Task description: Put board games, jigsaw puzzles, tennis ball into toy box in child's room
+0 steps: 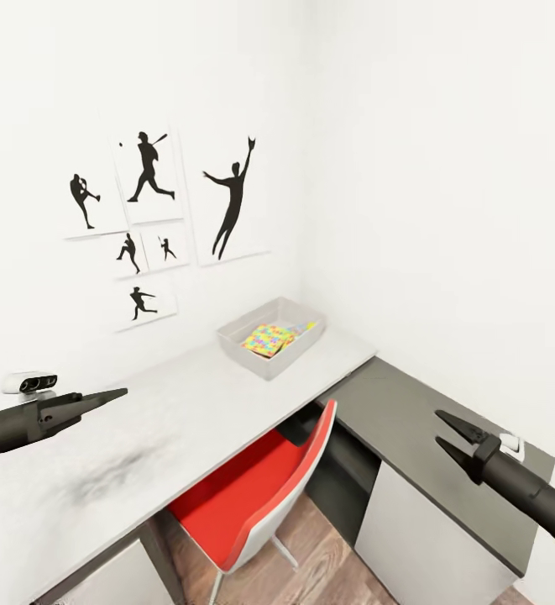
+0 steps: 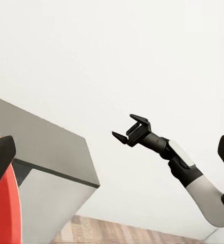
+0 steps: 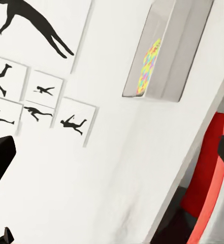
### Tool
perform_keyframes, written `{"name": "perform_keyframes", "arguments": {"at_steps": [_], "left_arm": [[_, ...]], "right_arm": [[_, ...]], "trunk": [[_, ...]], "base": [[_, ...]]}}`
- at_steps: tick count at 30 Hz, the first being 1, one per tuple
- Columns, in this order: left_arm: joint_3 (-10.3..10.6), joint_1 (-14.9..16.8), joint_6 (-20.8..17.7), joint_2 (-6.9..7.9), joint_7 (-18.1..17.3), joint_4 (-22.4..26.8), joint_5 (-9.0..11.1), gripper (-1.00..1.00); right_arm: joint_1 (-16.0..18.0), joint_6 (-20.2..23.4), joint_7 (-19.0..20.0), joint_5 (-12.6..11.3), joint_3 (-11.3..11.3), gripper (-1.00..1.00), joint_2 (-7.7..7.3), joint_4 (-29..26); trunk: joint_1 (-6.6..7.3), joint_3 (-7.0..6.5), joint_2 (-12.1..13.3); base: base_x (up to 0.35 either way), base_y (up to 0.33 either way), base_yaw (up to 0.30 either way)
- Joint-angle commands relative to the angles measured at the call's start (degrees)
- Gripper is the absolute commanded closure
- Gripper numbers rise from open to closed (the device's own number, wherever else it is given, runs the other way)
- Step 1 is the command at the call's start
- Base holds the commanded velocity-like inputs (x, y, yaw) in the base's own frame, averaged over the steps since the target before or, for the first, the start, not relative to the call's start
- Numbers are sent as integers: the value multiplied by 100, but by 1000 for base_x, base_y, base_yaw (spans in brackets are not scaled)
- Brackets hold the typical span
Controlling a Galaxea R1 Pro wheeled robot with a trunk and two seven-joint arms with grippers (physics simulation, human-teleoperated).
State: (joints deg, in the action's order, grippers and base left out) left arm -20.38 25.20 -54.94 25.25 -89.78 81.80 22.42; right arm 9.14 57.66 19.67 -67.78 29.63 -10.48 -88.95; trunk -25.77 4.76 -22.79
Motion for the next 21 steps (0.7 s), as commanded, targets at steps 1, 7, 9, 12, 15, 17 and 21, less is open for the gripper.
{"name": "perform_keyframes", "arguments": {"at_steps": [1,7,9,12,15,17,21], "left_arm": [[-2,3,-61,4,-22,1,-4,-100],[-2,1,-61,1,-22,-1,21,-100],[-3,-2,-66,5,-22,-3,26,-100],[-12,-15,-78,15,-22,-25,30,-100],[-27,-30,-90,27,-22,-40,38,-100],[-32,-36,-106,37,-22,-41,41,-100],[-35,-40,-125,58,-22,-42,43,-100]], "right_arm": [[8,26,54,54,7,-100,2,1],[8,26,54,54,14,-100,2,2],[8,26,54,54,15,-100,2,2],[8,26,54,54,16,-100,2,1],[8,26,54,54,16,-100,2,1],[8,26,54,54,16,-100,2,5],[8,26,54,54,18,-100,2,44]], "trunk": [[-2,7,-14],[-2,-34,-14],[-2,-47,-14],[-2,-67,-14],[-1,-88,-13],[-1,-101,-13],[-1,-128,-13]], "base": [[-235,145,-224],[-102,59,-224],[-29,17,-224],[-15,9,-224],[-6,3,-224],[-3,1,-224],[-1,1,-223]]}}
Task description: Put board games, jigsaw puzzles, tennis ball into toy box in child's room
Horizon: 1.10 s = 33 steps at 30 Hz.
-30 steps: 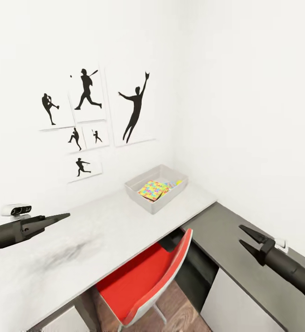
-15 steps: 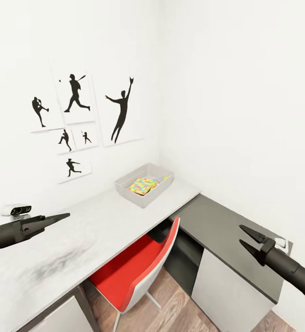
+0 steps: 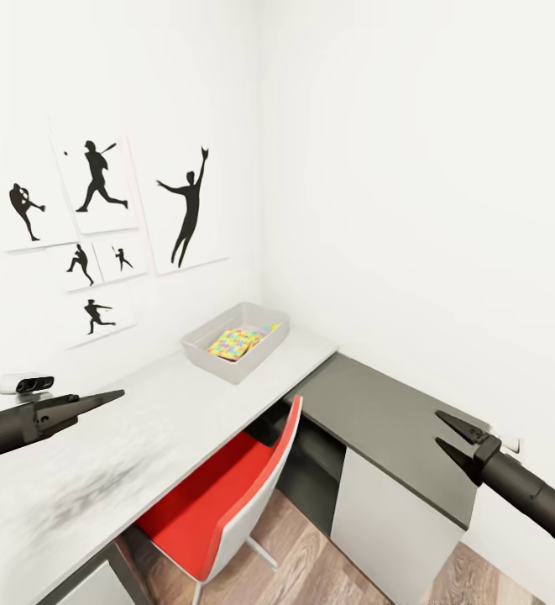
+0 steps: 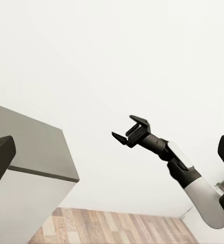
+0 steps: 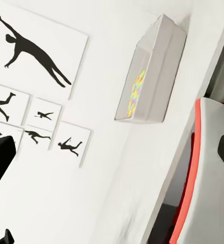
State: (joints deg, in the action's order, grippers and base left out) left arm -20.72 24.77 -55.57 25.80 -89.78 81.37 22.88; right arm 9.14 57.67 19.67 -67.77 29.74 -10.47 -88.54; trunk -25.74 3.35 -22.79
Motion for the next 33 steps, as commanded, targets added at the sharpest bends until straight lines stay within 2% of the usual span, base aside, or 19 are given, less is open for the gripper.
{"name": "perform_keyframes", "arguments": {"at_steps": [1,11,24,33], "left_arm": [[-3,2,-67,6,-22,2,-3,-100],[22,3,-76,-3,-22,26,-3,-100],[26,2,-76,-3,-22,28,-2,-100],[38,2,-76,-20,-22,28,-2,-100]], "right_arm": [[8,25,54,51,10,-100,-1,50],[14,22,51,52,122,-100,-8,185],[17,17,46,53,146,-100,1,196],[16,16,46,51,147,-100,1,197]], "trunk": [[-4,8,-13],[-4,-5,-13],[-4,-9,-13],[-4,-44,-13]], "base": [[0,0,-189],[0,0,-54],[0,0,-5],[0,0,-189]]}}
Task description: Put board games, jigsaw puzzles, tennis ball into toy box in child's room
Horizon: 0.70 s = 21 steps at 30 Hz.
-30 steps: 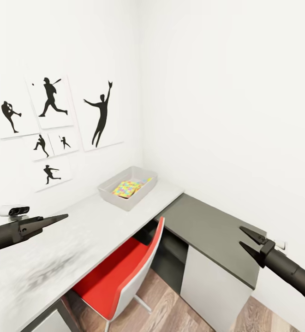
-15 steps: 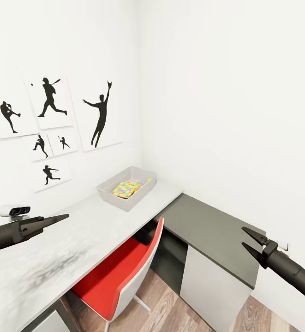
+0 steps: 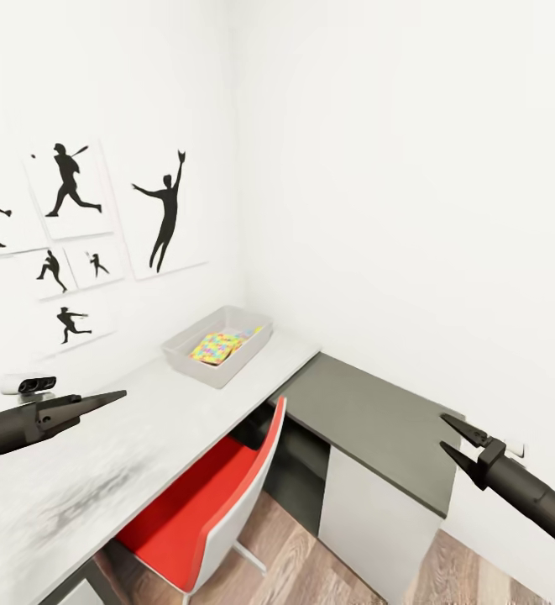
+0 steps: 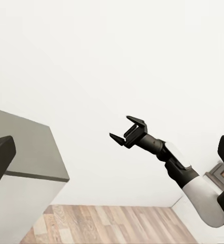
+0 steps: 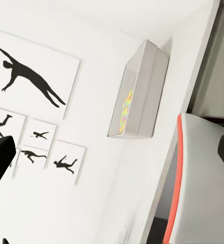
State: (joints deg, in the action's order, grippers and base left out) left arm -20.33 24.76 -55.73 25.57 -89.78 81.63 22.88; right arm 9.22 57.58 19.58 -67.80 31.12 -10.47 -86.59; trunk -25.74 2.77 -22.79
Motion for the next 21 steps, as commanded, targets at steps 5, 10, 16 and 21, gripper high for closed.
{"name": "perform_keyframes", "arguments": {"at_steps": [5,10,16,21], "left_arm": [[2,3,-61,9,-22,2,-3,-100],[2,3,-65,11,-22,2,-3,-100],[-22,3,-69,30,-22,2,-9,-100],[-25,4,-70,29,-22,2,-16,-100]], "right_arm": [[10,25,54,53,8,-100,1,9],[9,25,54,49,8,-100,1,18],[10,25,54,51,8,-100,1,27],[10,25,54,48,8,-100,1,28]], "trunk": [[-4,-7,-13],[-4,-27,-13],[-4,-51,-13],[-4,-67,-13]], "base": [[0,0,-250],[0,0,-257],[0,0,-258],[0,0,-218]]}}
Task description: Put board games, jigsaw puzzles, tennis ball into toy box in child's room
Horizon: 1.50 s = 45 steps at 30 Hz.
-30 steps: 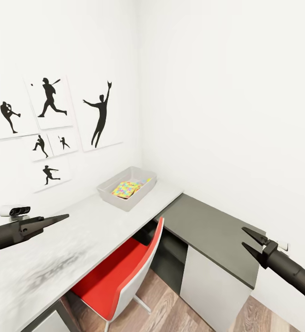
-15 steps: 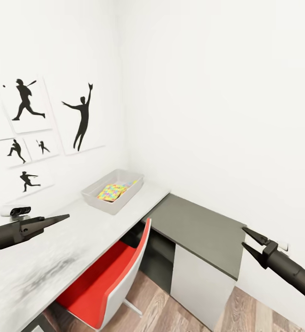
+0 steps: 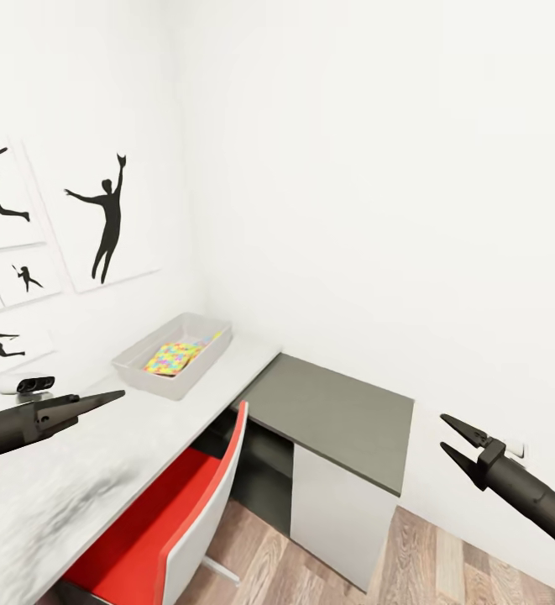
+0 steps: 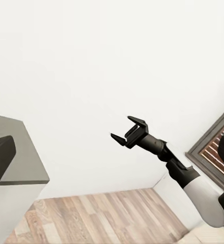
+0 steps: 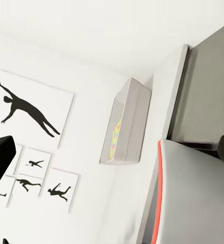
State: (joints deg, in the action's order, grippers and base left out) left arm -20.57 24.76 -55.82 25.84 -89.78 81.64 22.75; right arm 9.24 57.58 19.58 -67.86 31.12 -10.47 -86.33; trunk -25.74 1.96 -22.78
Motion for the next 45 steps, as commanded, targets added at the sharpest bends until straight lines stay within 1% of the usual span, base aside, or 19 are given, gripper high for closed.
{"name": "perform_keyframes", "arguments": {"at_steps": [1,19,23,29,34,45], "left_arm": [[0,3,-61,1,-22,1,-5,-100],[13,5,-61,0,-22,1,-8,-100],[15,3,-58,0,-22,1,-8,-100],[12,3,-52,0,-22,1,-17,-100],[10,3,-50,0,-22,1,-24,-100],[9,3,-45,-2,-22,1,-25,-100]], "right_arm": [[8,25,56,54,11,-100,1,2],[8,23,55,53,10,-100,1,21],[8,24,57,47,27,-100,1,156],[14,24,62,48,151,-100,1,362],[16,23,59,55,191,-100,1,401],[17,16,55,62,202,-100,1,414]], "trunk": [[-4,12,-13],[-4,5,-13],[-4,-7,-13],[-4,-33,-13],[-4,-55,-13],[-4,-107,-13]], "base": [[0,0,-93],[0,0,-27],[0,0,-202],[0,0,-245],[-53,0,-256],[-112,0,-259]]}}
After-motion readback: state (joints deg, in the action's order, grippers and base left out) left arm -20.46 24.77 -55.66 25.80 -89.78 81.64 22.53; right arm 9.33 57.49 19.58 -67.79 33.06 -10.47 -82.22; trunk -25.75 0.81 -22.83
